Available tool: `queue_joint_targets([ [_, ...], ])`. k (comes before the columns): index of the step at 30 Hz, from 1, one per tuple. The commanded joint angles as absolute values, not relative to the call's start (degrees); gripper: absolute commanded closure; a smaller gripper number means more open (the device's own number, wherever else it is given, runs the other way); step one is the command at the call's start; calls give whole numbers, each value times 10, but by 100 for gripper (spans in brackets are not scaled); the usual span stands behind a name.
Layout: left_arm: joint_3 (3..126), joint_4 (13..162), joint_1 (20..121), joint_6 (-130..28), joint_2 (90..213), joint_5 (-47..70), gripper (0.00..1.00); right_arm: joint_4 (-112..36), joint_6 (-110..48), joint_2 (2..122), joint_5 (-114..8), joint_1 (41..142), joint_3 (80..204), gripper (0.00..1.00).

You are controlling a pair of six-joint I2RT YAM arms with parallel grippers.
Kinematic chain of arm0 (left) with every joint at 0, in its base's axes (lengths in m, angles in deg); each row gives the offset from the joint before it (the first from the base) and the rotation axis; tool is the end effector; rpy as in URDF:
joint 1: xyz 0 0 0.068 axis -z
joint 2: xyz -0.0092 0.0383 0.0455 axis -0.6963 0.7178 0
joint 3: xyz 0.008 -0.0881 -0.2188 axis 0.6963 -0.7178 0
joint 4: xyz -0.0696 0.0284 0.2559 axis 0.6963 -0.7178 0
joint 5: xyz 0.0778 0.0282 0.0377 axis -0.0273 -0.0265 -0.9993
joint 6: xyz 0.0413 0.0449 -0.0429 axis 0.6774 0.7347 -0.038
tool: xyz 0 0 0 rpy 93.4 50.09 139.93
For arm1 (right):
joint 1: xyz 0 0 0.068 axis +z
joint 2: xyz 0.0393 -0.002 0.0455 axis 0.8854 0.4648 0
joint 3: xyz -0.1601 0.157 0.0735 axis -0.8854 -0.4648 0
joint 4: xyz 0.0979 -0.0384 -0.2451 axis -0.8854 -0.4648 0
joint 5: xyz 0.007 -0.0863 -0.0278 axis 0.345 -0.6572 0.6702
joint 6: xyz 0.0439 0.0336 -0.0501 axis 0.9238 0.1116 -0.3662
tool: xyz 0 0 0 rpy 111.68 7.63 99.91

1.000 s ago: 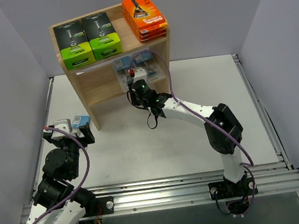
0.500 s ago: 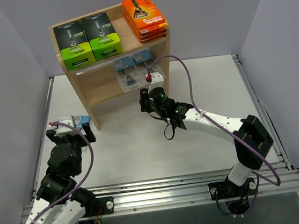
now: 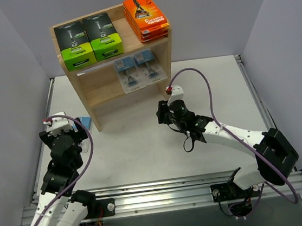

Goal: Place and organize the shaving razors onto the shelf

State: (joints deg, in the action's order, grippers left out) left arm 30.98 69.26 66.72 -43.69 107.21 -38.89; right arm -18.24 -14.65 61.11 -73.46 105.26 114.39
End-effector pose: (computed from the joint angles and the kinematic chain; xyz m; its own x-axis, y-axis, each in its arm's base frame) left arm 0.1895 -0.0334 0.3024 -0.1241 -0.0038 -0.9923 -0.3351 0.9414 0.0383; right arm 0.2709 0.2329 0.2229 -0.3483 0.2004 -0.9157 -0.3982 0.8527 0.3381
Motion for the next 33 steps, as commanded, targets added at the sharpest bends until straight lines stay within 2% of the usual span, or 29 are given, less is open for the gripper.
queue_joint_targets([
  [1,333,695,563,-483,1118,-318,6,-141,-141,569,-712,1024,1124,53],
  [4,336,695,506,-505,1153,-275,6,-134,-140,552,-689,997,1100,52],
  [10,336,719,445,-480,1244,-273,6,-111,-119,517,-638,947,1054,52],
  [13,338,738,404,-473,1295,-202,5,-103,-113,510,-613,921,1038,51],
  [17,348,743,375,-469,1356,-189,4,-88,-111,503,-567,889,1021,51],
  [22,350,782,359,-460,1402,-120,0,-68,-118,503,-503,839,1005,51],
  [26,320,862,358,-419,1421,-69,13,-42,-114,503,-451,788,986,51],
  [28,294,912,358,-410,1429,-59,14,-29,-100,504,-422,769,973,52],
  [33,299,920,358,-380,1470,-17,18,-8,-85,513,-389,743,965,52],
])
